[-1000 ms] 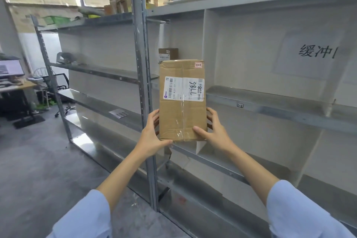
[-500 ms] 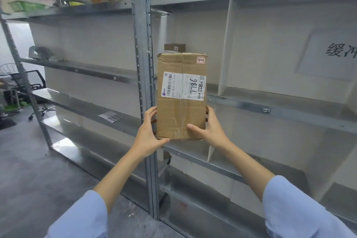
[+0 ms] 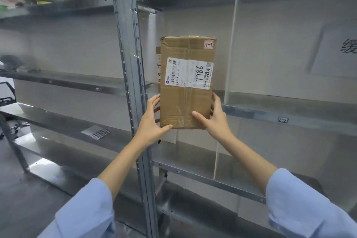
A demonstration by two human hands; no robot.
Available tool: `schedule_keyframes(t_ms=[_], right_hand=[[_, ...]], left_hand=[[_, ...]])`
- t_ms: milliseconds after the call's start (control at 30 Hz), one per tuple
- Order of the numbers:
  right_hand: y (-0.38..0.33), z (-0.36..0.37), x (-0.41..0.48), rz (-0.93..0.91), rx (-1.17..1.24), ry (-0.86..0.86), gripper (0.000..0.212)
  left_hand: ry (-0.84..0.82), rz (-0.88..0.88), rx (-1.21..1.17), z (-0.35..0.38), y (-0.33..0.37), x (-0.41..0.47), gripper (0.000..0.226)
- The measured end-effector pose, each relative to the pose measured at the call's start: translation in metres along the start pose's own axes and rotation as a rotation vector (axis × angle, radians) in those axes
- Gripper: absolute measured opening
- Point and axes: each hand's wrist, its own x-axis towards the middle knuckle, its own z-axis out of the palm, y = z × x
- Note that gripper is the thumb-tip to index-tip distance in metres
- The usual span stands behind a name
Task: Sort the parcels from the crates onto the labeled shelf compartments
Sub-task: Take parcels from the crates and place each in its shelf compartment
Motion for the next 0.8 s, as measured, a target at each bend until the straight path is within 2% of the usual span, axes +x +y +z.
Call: schedule_keyframes(t_ms=[300,633,800], right_hand=[[0.009,0.005,0.063,-0.078,-0.030,0.270,0.079],[0.019,0.022,0.087,-0.146,-0.144,0.481,0.078],[0.030,0.032,0.095,-0.097,-0.200,0.636,0.073]], left_hand=[[-0.021,0.148,0.007,-0.010,-0.002,0.089,0.082],[-0.090,0.152,-0.025,-0.015,-0.024,0.121,0.076],[-0.126,0.155,0.035,-0.025,-0.043,0.129,0.075]])
